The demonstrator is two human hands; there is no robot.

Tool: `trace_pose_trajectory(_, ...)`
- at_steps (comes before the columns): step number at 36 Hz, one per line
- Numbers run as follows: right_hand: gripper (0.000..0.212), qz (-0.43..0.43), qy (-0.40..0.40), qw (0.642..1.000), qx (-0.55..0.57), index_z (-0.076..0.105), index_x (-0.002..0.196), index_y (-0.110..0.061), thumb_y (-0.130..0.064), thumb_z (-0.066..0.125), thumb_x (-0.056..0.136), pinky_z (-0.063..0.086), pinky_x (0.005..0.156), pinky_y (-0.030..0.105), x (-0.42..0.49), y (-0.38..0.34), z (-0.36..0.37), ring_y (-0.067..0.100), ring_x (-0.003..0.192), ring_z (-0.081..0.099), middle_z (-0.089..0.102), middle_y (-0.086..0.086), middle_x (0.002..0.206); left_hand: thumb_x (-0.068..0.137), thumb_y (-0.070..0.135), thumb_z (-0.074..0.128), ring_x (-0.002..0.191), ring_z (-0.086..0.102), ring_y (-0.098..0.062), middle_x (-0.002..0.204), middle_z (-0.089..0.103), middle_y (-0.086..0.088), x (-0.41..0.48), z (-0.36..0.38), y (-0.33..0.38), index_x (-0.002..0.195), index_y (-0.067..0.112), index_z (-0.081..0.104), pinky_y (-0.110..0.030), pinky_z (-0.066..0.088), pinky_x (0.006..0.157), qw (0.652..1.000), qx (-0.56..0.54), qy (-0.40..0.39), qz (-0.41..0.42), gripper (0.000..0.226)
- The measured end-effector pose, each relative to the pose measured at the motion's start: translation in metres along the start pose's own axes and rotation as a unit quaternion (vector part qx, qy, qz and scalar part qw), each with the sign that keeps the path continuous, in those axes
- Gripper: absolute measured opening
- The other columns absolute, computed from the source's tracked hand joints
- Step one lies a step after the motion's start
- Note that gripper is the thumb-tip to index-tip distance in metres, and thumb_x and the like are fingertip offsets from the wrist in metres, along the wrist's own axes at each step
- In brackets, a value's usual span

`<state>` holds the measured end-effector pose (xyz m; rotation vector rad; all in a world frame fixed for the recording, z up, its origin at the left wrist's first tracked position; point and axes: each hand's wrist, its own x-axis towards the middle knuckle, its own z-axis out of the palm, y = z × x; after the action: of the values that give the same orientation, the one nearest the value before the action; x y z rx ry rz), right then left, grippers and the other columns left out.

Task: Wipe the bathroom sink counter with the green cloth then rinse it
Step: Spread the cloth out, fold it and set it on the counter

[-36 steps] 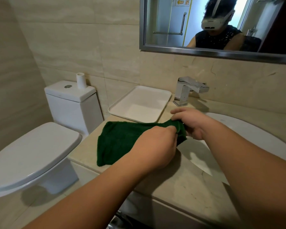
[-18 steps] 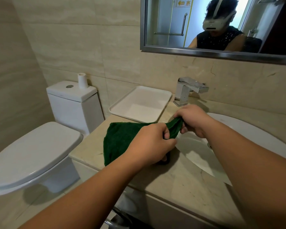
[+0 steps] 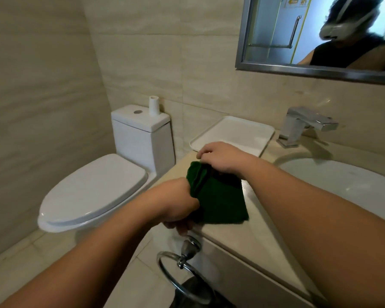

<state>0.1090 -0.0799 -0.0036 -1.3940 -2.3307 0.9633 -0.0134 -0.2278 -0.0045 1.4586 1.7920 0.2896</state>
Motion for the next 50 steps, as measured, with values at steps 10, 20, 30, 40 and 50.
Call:
trace_pose_trajectory(10, 0.047, -0.030, 0.025, 0.993, -0.110, 0.064, 0.141, -0.023, -0.023, 0.067, 0.095, 0.049, 0.103, 0.034, 0.007, 0.021, -0.009, 0.023, 0.119, 0.064, 0.070, 0.002, 0.132, 0.103, 0.059, 0.052, 0.049, 0.070, -0.011, 0.071, 0.078, -0.001, 0.005, 0.001, -0.011, 0.090, 0.010, 0.067, -0.022, 0.053, 0.048, 0.991, 0.119, 0.051, -0.046, 0.053)
trace_pose_trajectory(20, 0.029, 0.031, -0.031, 0.966, -0.256, 0.057, 0.072, -0.011, -0.029, 0.070, 0.092, 0.039, 0.056, 0.031, 0.001, 0.017, -0.006, 0.025, 0.073, 0.055, 0.056, 0.006, 0.075, 0.100, 0.032, 0.064, 0.064, 0.048, -0.012, 0.073, 0.053, 0.000, 0.022, 0.001, 0.007, 0.069, 0.021, 0.053, -0.025, 0.034, 0.052, 0.975, 0.206, 0.079, 0.026, 0.035)
trace_pose_trajectory(30, 0.015, 0.070, 0.034, 0.991, -0.112, 0.057, 0.084, -0.012, -0.024, 0.065, 0.088, 0.039, 0.058, 0.031, -0.024, 0.034, -0.045, 0.021, 0.075, 0.055, 0.060, 0.008, 0.087, 0.095, 0.034, 0.066, 0.084, 0.064, -0.015, 0.092, 0.068, -0.003, 0.033, -0.002, 0.023, 0.102, 0.016, 0.071, -0.029, 0.050, 0.068, 0.989, 0.084, 0.104, 0.063, 0.021)
trace_pose_trajectory(40, 0.032, 0.120, 0.031, 0.991, 0.045, 0.063, 0.110, -0.019, -0.019, 0.079, 0.082, 0.055, 0.065, 0.037, -0.035, 0.066, -0.073, 0.034, 0.088, 0.069, 0.068, 0.019, 0.107, 0.098, 0.008, 0.066, 0.069, 0.071, -0.026, 0.106, 0.069, -0.023, 0.049, -0.031, 0.036, 0.115, 0.011, 0.054, -0.032, 0.061, 0.057, 0.994, -0.087, 0.017, 0.066, 0.021)
trace_pose_trajectory(50, 0.056, 0.114, 0.019, 0.992, 0.051, 0.051, 0.138, -0.032, -0.009, 0.073, 0.092, 0.045, 0.047, 0.032, -0.044, 0.082, -0.061, 0.024, 0.067, 0.055, 0.055, 0.010, 0.091, 0.096, 0.026, 0.074, 0.092, 0.068, -0.026, 0.108, 0.067, -0.012, 0.085, -0.023, 0.029, 0.118, 0.011, 0.062, -0.043, 0.064, 0.082, 0.985, 0.045, 0.158, 0.051, 0.030)
